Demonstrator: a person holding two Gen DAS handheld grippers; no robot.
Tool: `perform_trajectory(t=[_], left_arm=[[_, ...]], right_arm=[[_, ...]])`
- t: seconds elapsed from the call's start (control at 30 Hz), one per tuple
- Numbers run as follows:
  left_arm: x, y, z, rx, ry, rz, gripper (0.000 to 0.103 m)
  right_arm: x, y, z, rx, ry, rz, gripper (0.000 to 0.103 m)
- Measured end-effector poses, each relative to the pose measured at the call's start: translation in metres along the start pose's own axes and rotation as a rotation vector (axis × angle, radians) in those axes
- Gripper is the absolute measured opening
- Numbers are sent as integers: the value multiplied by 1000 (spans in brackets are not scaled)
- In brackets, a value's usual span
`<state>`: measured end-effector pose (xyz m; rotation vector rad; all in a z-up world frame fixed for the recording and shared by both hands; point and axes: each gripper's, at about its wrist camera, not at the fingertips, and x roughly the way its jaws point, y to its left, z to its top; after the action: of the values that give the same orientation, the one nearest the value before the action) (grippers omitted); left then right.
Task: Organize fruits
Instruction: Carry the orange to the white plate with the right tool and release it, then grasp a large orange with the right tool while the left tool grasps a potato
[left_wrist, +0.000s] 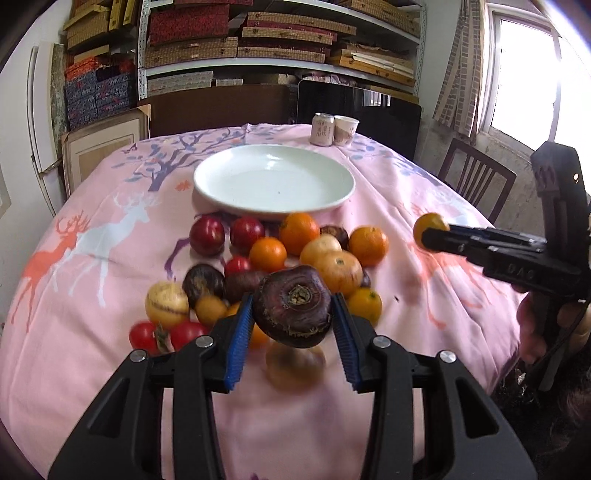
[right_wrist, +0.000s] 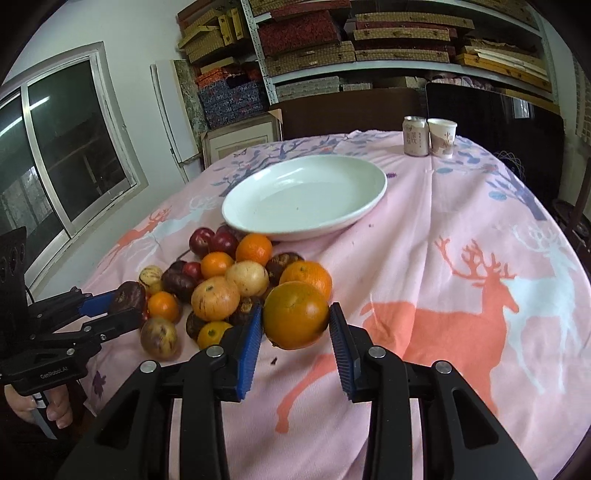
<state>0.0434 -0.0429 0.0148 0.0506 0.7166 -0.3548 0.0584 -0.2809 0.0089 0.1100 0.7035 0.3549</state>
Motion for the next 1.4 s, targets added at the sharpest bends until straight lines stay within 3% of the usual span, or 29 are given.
perform_trajectory(t=[0.23, 0.47, 0.53, 0.63, 0.67, 0.7, 0.8, 1.03, 1.17, 1.23, 1.33, 1.4], left_arm=[[23, 10, 45, 7, -38, 16, 41], [103, 26, 101, -3, 75, 32, 41], [130, 32, 114, -25, 129, 33, 46], [128, 44, 125, -75, 89, 52, 66], [122, 48, 124, -82, 65, 53, 75], [114, 49, 122, -81, 40, 62, 82], [85, 45, 107, -49, 9, 54, 83], [23, 10, 28, 114, 33, -23, 83], [2, -1, -8, 159, 62, -24, 83], [0, -6, -21, 179, 81, -13, 79], [8, -9, -35, 175, 112, 32, 61], [16, -4, -38, 121, 124, 20, 50]], right_arm=[[26, -21, 56, 60, 15, 17, 37], [97, -25, 95, 67, 100, -22, 37], [120, -27, 103, 61, 126, -18, 37], [124, -29, 105, 80, 87, -50, 61], [117, -29, 104, 83, 59, -51, 61], [110, -29, 103, 75, 46, -53, 61], [90, -33, 92, 75, 14, -59, 62], [62, -51, 45, 160, 21, -22, 66], [56, -55, 20, 191, 38, -7, 68], [52, -59, 15, 230, 30, 12, 68], [48, -63, 12, 254, 22, 4, 68], [46, -62, 9, 255, 18, -1, 68]])
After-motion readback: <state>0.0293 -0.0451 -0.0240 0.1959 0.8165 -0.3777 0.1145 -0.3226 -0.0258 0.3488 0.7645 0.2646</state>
